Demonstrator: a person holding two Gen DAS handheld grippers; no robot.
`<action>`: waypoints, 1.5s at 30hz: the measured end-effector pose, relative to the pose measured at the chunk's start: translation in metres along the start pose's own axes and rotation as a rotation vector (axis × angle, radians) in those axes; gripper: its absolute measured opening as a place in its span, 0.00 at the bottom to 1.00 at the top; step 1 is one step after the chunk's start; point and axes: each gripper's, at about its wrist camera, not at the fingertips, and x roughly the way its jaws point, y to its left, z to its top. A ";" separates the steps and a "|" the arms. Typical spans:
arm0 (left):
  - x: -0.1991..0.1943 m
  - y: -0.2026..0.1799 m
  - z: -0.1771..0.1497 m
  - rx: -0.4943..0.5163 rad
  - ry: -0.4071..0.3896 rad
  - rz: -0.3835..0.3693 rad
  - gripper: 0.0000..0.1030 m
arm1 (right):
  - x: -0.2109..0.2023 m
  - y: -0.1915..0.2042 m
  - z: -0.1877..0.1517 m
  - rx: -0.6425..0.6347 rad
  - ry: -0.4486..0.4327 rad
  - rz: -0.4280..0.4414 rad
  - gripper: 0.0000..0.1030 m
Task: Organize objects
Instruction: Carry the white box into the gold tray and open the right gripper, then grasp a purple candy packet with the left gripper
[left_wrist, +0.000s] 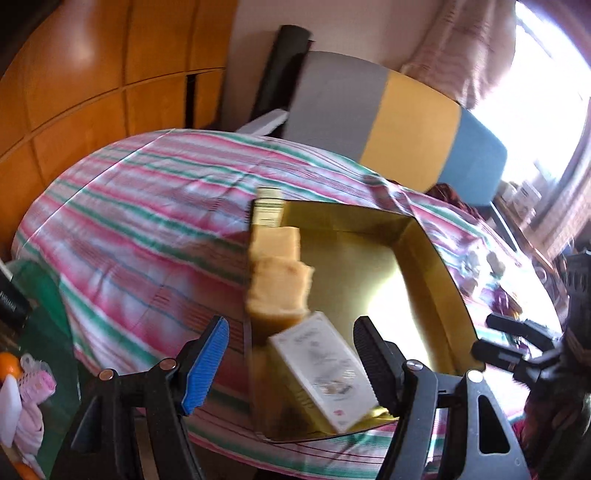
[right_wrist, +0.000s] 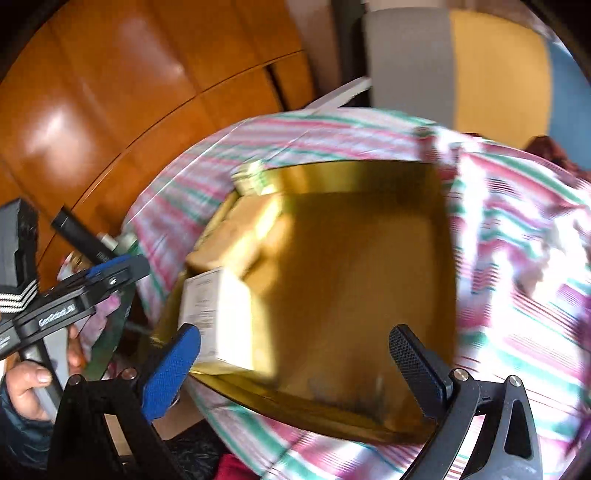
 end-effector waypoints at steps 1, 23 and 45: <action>0.001 -0.008 0.000 0.018 0.005 -0.008 0.69 | -0.007 -0.009 -0.001 0.014 -0.010 -0.020 1.00; 0.041 -0.219 -0.011 0.449 0.176 -0.329 0.69 | -0.215 -0.305 -0.137 0.792 -0.345 -0.550 1.00; 0.124 -0.386 -0.023 0.714 0.266 -0.328 0.58 | -0.223 -0.315 -0.148 0.845 -0.425 -0.415 1.00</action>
